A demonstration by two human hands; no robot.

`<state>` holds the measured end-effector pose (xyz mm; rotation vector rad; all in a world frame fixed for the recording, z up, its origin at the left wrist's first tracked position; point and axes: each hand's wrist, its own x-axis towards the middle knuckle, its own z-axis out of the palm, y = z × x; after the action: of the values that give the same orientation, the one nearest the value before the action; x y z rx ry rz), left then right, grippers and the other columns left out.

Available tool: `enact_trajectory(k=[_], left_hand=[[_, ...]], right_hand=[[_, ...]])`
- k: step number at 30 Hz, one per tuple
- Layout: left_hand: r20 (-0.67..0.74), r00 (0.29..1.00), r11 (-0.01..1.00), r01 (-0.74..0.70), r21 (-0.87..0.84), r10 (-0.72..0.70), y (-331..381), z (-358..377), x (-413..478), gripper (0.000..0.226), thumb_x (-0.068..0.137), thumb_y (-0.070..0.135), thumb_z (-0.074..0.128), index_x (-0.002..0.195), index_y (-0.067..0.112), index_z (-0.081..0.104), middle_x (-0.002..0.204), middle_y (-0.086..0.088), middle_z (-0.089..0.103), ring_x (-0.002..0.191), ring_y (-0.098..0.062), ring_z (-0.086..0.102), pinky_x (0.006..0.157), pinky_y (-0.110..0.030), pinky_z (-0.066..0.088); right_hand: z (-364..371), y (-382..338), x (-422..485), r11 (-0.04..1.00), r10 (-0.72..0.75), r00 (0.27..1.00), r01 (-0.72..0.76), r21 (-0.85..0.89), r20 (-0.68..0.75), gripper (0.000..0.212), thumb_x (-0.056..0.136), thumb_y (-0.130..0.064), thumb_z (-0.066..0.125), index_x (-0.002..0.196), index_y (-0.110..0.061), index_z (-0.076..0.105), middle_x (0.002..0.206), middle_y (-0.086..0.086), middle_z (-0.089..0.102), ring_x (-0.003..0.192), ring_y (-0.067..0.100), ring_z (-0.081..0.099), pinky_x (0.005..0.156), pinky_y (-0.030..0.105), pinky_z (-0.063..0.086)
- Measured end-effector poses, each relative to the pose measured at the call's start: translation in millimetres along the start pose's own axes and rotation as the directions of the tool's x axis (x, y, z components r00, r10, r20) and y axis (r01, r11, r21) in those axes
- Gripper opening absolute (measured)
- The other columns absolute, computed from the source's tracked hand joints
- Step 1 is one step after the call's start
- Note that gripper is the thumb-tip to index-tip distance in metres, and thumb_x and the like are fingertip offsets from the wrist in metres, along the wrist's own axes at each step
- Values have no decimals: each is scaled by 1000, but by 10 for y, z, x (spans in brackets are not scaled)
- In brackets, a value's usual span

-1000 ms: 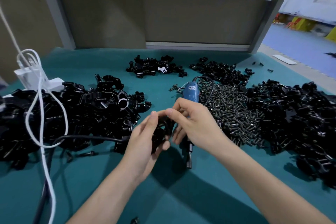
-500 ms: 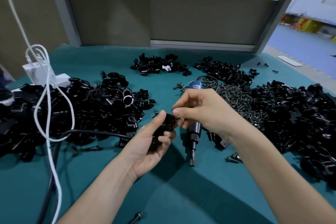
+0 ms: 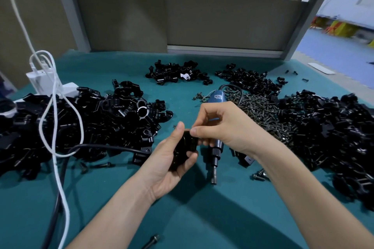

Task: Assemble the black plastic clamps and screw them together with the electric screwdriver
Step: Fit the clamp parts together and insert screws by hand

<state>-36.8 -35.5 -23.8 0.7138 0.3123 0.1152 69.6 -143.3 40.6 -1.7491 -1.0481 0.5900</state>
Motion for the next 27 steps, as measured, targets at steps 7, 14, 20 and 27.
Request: enact_trajectory(k=[7,14,20,27], left_hand=[[-14,999,989,-33,147,35,-24,49,-15,30,63,43,69,74,16,77,69,-4,67,48,-7,53,50,-22,55],[-46,998,973,-29,230,40,-22,29,-31,29,56,48,71,76,28,74,74,2,72,63,-10,69,37,-13,45],[-64,987,965,-130,228,148,-22,-16,22,34,60,40,71,83,20,55,77,-1,71,60,-9,64,34,-13,36],[-67,941,870,-278,408,332,-41,-86,95,7,90,13,60,85,15,55,73,-3,70,62,-12,66,42,-20,46]], right_hand=[[-18,53,-26,997,14,999,-17,-80,-31,24,81,-10,75,71,1,56,57,7,65,52,18,59,48,24,49],[-29,143,-12,997,26,999,-28,-68,-34,26,80,-17,77,67,-6,57,52,1,61,48,19,54,45,28,47],[-286,377,128,956,144,937,-214,-199,-320,31,81,-44,71,82,-15,62,64,-2,66,52,12,64,52,25,49],[-213,717,428,694,375,794,-583,-423,-479,55,66,-64,74,89,-19,50,78,-2,54,63,14,55,48,26,36]])
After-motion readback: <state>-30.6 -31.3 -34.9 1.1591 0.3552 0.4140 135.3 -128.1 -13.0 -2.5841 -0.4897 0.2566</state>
